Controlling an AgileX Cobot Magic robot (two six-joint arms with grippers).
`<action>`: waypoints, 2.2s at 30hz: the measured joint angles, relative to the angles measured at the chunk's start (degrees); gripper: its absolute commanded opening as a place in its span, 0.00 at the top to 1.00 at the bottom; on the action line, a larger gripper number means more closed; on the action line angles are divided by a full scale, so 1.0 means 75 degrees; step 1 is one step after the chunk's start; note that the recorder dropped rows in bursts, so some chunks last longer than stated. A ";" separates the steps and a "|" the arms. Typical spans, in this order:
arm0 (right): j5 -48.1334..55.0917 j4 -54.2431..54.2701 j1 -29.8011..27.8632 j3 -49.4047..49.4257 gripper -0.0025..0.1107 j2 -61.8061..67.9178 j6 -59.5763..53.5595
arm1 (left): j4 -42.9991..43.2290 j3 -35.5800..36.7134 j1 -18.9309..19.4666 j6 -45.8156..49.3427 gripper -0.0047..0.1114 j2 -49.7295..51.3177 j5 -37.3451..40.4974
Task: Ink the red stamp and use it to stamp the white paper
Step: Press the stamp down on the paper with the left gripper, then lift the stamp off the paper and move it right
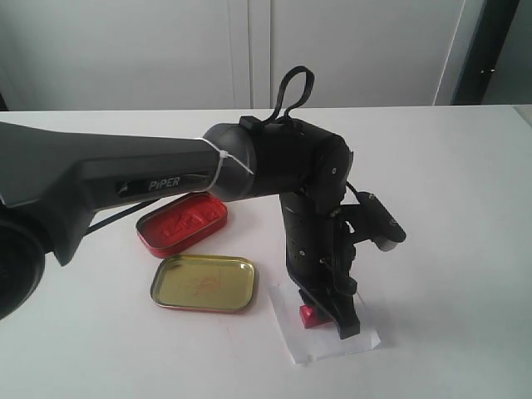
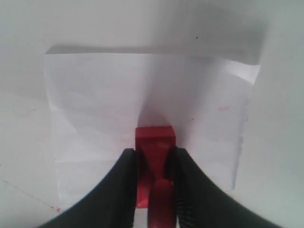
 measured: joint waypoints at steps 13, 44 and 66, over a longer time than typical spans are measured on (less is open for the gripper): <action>0.0000 0.0000 0.0000 0.0000 0.98 0.0000 0.0000 | 0.0000 0.0071 -0.0029 0.0016 0.96 -0.0075 0.0000; 0.0000 0.0000 0.0000 0.0000 0.98 0.0000 0.0000 | 0.0409 0.0117 -0.0059 0.0016 0.96 -0.0403 -0.0045; 0.0000 0.0000 0.0000 0.0000 0.98 0.0000 0.0000 | 0.0409 0.0117 0.0007 0.0016 0.96 -0.0481 -0.0045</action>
